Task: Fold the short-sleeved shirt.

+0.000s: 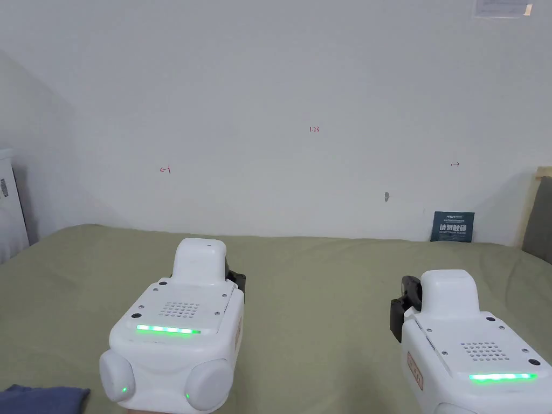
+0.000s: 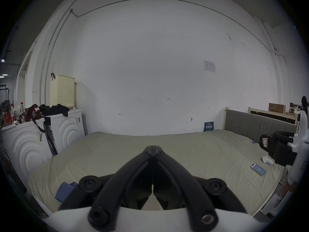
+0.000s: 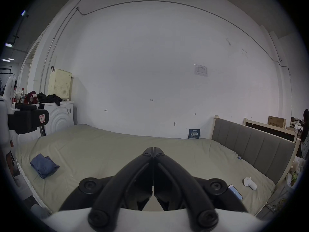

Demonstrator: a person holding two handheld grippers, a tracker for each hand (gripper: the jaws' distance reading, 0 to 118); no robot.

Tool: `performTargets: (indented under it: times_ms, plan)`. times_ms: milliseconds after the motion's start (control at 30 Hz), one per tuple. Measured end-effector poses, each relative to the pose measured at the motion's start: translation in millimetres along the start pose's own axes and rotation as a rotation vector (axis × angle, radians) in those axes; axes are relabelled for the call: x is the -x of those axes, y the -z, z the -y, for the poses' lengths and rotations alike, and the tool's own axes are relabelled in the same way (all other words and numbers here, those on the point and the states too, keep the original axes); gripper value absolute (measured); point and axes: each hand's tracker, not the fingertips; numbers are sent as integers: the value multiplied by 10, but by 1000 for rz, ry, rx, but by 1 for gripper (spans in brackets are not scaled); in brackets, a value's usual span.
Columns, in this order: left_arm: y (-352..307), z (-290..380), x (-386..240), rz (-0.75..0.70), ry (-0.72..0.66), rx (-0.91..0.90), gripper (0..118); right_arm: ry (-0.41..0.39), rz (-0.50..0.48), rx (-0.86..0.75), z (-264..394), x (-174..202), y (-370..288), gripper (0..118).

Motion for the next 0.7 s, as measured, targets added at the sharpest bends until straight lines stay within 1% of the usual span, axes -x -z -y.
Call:
performTargets:
  times_ms: [333,367,400,433,467,500,533,567,600,633,667,700]
  plan:
    - [39,21,62,-16,-1,18,0,23,5,15,-17,-67,46,3]
    - [43,27,63,-16,-1,19,0,23,7,14,-6,-72,53,3]
    - [37,34,69,-16,-7,18,5,22,12,15,5,-76,65,5]
    - [33,38,68,-15,-16,13,14,20,16,18,15,-84,74,13]
    - [34,40,58,-16,-17,14,28,19,15,23,23,-95,88,25]
    - [45,48,39,-22,-16,16,57,15,13,32,28,-99,108,44]
    - [65,65,43,-28,-13,21,100,11,10,46,31,-105,136,80]
    - [95,81,42,-30,-7,35,118,14,13,55,32,-109,153,109]
    - [112,99,37,-30,-2,49,118,17,16,61,38,-125,177,118]
    - [121,126,22,-30,0,31,118,29,-7,59,63,-133,162,118]
    - [136,129,22,-38,9,35,118,27,31,7,33,-140,152,118]
    - [148,120,26,-39,11,37,118,24,40,18,31,-131,148,118]
